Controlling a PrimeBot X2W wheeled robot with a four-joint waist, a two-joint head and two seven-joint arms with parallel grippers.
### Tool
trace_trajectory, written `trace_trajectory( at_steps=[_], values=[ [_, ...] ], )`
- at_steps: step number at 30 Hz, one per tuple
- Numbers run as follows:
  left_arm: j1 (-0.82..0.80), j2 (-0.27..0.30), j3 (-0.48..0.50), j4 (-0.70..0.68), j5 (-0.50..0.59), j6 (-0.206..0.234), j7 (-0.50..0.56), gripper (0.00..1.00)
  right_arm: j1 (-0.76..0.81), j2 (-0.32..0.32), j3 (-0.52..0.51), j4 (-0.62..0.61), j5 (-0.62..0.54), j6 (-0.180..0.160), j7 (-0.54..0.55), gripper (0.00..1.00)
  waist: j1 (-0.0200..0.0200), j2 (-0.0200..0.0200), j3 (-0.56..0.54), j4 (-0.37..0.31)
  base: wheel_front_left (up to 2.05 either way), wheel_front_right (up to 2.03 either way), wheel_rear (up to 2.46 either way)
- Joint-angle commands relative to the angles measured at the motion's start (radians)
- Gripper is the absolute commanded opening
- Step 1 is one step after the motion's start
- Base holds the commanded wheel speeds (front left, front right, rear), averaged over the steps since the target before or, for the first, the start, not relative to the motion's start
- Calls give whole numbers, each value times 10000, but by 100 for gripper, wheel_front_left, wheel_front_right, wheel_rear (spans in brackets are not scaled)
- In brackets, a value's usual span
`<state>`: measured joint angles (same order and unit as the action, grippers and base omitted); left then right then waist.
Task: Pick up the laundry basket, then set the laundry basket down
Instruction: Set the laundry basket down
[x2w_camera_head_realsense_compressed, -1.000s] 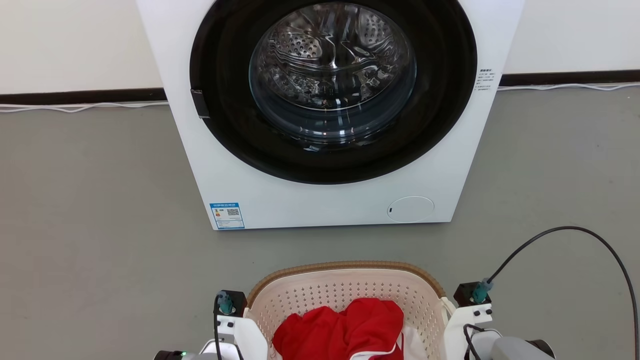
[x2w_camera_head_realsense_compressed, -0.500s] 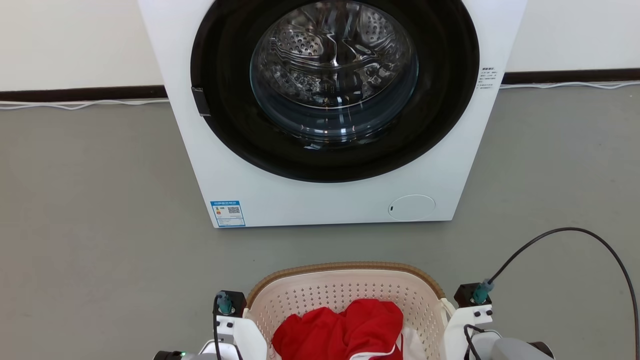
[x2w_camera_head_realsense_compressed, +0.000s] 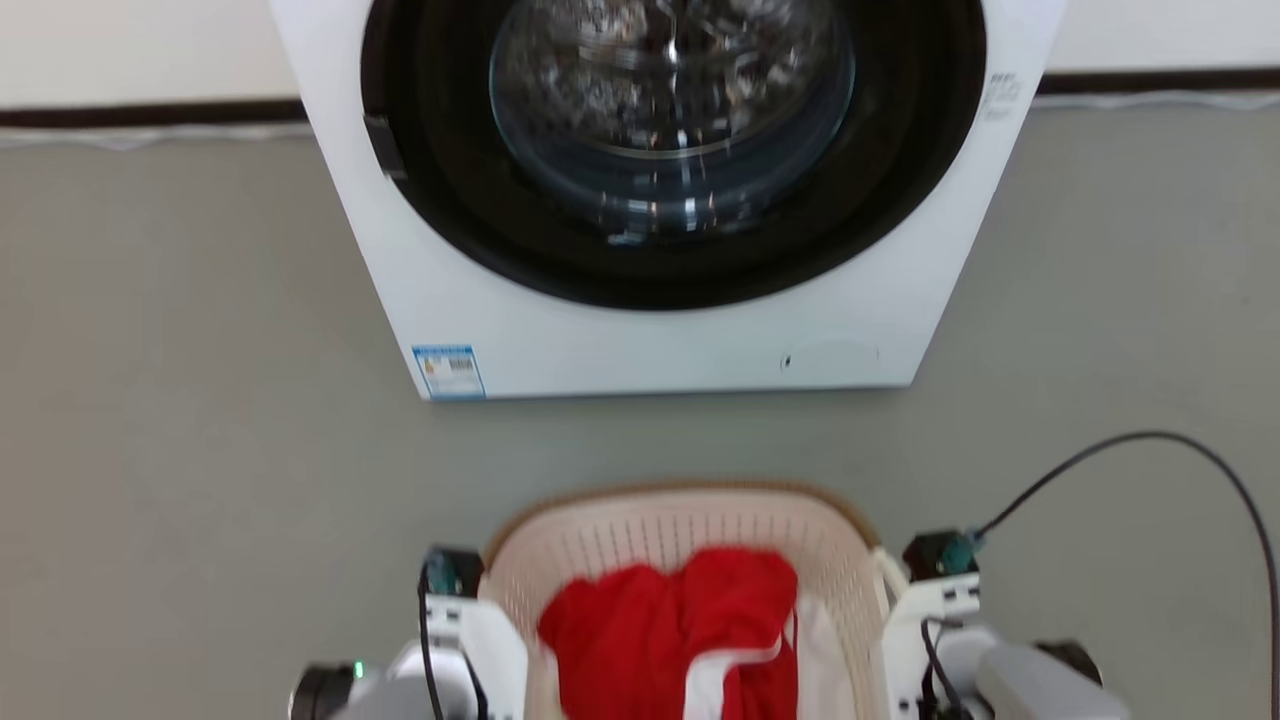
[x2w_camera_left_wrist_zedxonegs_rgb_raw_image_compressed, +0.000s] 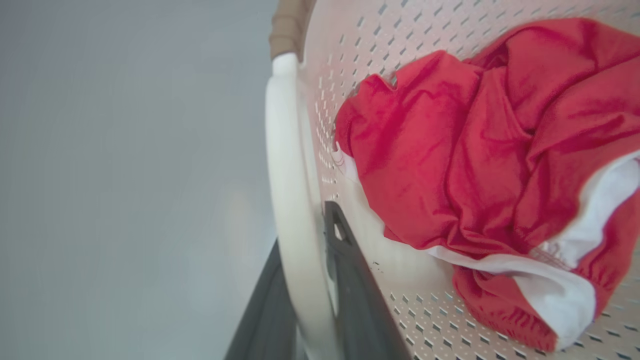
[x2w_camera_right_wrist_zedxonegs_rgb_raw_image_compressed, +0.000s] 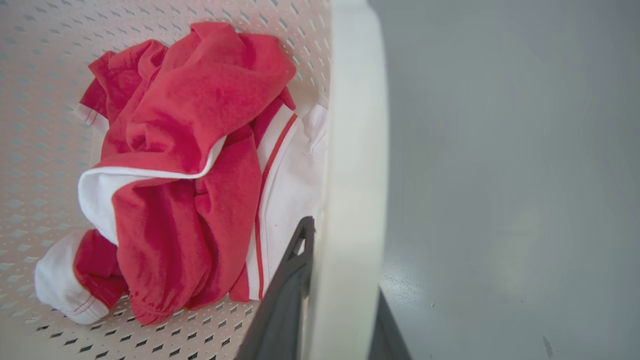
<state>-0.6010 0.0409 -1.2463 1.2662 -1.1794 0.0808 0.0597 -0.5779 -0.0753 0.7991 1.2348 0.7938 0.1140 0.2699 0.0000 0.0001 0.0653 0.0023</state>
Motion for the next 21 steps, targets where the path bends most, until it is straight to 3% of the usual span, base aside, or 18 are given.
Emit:
trace_trajectory(
  at_steps=[1, 11, 21],
  values=[
    [-767, 93, 62, -115, 111, 101, -195, 0, -513, 250, 178, -405, -68, 167, -360, 0, 0, -1, 506, 44, 0, 0, 0],
    [-2259, 93, 72, -75, 329, 302, -732, 0, -1696, 201, -7, -129, -235, 167, -1615, 0, 0, -1, 2497, 128, 0, 0, 0],
    [-3778, 93, 109, -23, 547, 478, -1438, 0, -2992, -251, -158, 73, -471, 167, -2876, 0, 0, -1, 4634, 272, 0, 0, 0]
  ],
)
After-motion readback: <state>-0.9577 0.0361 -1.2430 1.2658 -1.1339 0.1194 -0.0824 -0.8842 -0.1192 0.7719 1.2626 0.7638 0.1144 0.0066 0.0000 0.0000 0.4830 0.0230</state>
